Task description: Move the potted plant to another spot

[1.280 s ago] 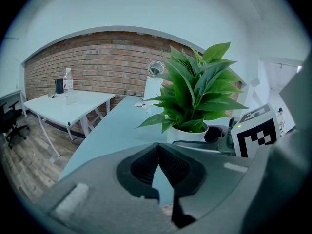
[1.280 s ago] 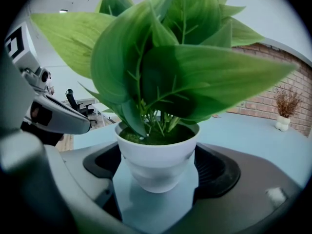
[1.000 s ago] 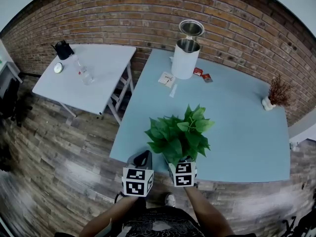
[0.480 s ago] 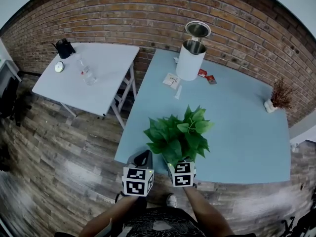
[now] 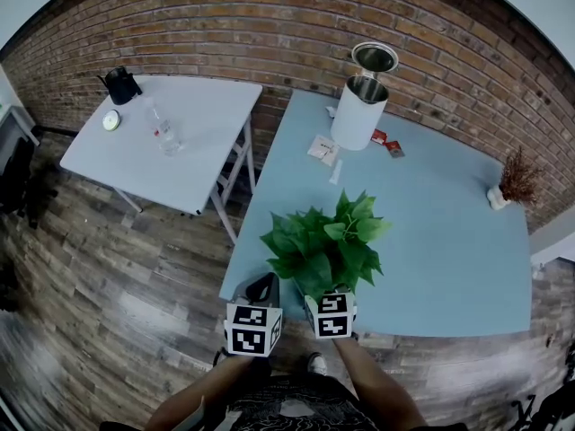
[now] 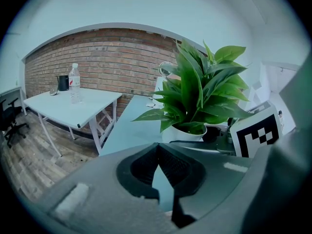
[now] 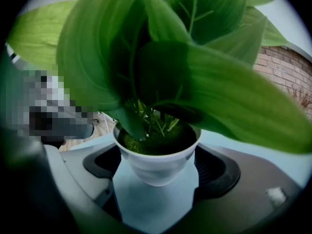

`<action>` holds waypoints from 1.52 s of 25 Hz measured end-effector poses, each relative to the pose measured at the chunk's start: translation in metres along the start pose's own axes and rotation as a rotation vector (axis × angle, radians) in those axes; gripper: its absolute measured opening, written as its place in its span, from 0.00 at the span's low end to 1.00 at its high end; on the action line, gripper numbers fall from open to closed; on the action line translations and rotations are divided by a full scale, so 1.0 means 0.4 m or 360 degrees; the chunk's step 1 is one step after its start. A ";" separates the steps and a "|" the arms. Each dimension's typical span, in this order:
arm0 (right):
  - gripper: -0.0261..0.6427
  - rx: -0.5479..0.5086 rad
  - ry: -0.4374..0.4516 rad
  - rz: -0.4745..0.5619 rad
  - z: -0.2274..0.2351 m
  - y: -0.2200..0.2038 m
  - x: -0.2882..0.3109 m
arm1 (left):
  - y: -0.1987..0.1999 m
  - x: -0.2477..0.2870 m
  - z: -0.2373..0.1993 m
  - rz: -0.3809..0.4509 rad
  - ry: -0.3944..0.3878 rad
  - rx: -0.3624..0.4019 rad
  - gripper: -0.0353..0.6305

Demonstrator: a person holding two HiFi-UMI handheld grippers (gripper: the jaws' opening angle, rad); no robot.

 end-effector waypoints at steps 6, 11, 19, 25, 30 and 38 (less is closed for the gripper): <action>0.74 0.0013 0.0005 -0.0001 -0.041 0.018 0.024 | 0.011 -0.002 -0.040 -0.0030 -0.0019 0.0017 0.05; 0.74 0.0020 -0.0001 -0.0010 -0.072 0.028 0.041 | 0.028 -0.003 -0.071 -0.0035 -0.0044 0.0033 0.05; 0.74 0.0028 -0.0011 -0.0016 -0.116 0.049 0.066 | 0.041 -0.011 -0.121 -0.0047 -0.0071 0.0046 0.05; 0.74 0.0041 -0.0039 -0.0019 -0.145 0.061 0.079 | 0.044 -0.023 -0.154 -0.0058 -0.0095 0.0055 0.05; 0.74 0.0049 -0.0050 -0.0019 -0.152 0.065 0.087 | 0.050 -0.022 -0.164 -0.0065 -0.0116 0.0073 0.05; 0.74 0.0069 -0.0089 -0.0021 -0.182 0.076 0.102 | 0.053 -0.035 -0.200 -0.0084 -0.0146 0.0097 0.05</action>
Point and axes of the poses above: the fingertips, and each gripper's own axes: x forward along the fingers, z to its right, y out of its top, the point moved 4 cm from there along -x, backward along the fingers, and after that the axes turned 13 degrees about -y, right-handed, at the moved point
